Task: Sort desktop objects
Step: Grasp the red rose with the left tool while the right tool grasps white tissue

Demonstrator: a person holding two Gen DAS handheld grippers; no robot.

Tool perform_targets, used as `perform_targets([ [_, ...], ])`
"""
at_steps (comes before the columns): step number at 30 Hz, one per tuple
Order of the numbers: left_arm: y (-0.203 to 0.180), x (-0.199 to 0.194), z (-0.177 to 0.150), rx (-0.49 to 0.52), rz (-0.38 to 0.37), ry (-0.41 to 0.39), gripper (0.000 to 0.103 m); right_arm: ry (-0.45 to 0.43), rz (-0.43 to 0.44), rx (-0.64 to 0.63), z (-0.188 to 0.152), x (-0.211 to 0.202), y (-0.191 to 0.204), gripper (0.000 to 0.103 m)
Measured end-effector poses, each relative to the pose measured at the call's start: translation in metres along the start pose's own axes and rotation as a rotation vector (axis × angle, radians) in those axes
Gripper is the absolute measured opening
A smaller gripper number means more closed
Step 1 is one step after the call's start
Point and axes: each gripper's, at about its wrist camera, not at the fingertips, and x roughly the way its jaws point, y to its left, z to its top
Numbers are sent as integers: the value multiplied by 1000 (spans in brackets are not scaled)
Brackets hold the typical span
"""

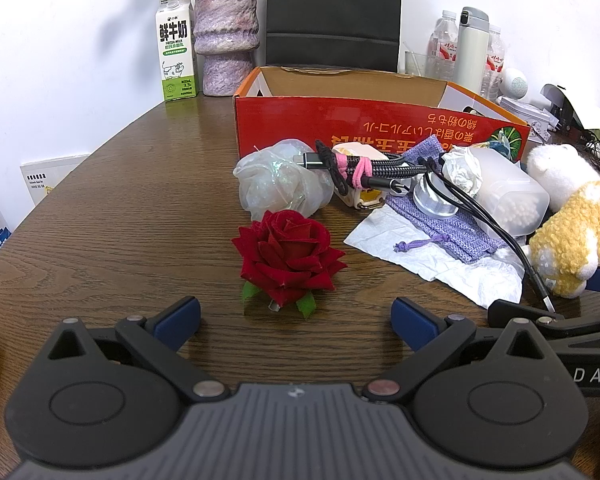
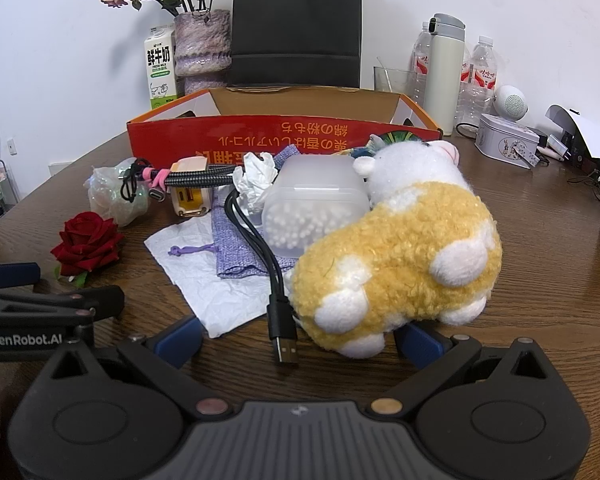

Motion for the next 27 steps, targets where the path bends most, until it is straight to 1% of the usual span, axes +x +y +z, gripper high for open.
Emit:
perform_targets([
  [17,1,1,0,-3,-2,-1,103,1,0,-1,2,-1,0,103],
  [19,3,-3,-3,18,-7,-7,103,1,0,-1,2,-1,-1,103],
  [20,3,-6,-4,24,-13,-17,103,0,1,-1,2,-1,-1,103],
  [21,5,-12,-6,22,-27,-46,103,5,3,-3,2,-3,-1,103],
  [22,7,-18,-8,19,-35,-74,103,17,13,-7,0,-9,-1,101],
  [23,10,-26,-10,17,-46,-121,103,12,40,-8,-1,-15,-3,98],
  [25,12,-32,-5,32,-52,-180,103,-28,94,-7,-3,-32,-10,97],
  [27,12,-30,4,45,-30,-192,103,-82,110,-17,0,-50,-15,94],
])
